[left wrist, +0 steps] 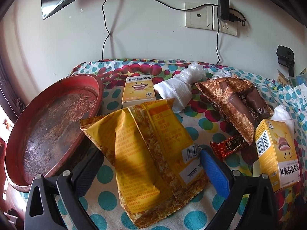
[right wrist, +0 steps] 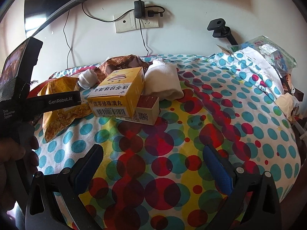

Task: Organize objects
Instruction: 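Grasp the yellow snack bag with the left gripper and lift it, then carry the yellow bag over the red tray while the right gripper grasps the yellow medicine box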

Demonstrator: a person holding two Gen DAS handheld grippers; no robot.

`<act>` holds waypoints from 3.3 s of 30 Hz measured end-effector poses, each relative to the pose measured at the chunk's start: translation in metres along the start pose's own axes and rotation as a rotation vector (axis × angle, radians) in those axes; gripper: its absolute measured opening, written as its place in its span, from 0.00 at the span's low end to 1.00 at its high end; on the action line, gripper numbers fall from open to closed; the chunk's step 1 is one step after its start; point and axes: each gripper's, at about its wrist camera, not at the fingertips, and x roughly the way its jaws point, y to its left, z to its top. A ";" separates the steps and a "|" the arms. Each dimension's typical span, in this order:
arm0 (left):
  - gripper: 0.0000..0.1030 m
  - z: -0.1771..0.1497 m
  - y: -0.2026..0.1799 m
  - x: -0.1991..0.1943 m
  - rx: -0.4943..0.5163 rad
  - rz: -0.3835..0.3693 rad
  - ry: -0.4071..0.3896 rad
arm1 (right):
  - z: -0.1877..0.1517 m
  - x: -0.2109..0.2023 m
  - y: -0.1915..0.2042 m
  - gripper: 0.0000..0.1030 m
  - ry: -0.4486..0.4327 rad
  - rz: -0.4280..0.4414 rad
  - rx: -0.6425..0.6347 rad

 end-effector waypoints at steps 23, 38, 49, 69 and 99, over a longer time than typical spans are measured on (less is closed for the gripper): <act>1.00 0.010 0.029 0.006 -0.073 0.021 0.059 | -0.005 0.000 0.001 1.00 0.008 0.040 0.017; 1.00 0.049 -0.002 0.030 -0.191 0.096 0.062 | -0.001 0.000 -0.015 1.00 -0.002 0.041 0.045; 0.81 0.033 0.000 0.040 -0.096 0.061 0.112 | 0.003 0.005 -0.018 1.00 -0.008 0.008 0.034; 0.79 -0.019 0.070 -0.060 -0.033 -0.126 -0.076 | 0.054 0.015 0.056 1.00 -0.064 -0.085 -0.127; 0.79 -0.031 0.104 -0.088 -0.056 -0.147 -0.140 | 0.057 0.020 0.065 0.46 -0.057 -0.042 -0.120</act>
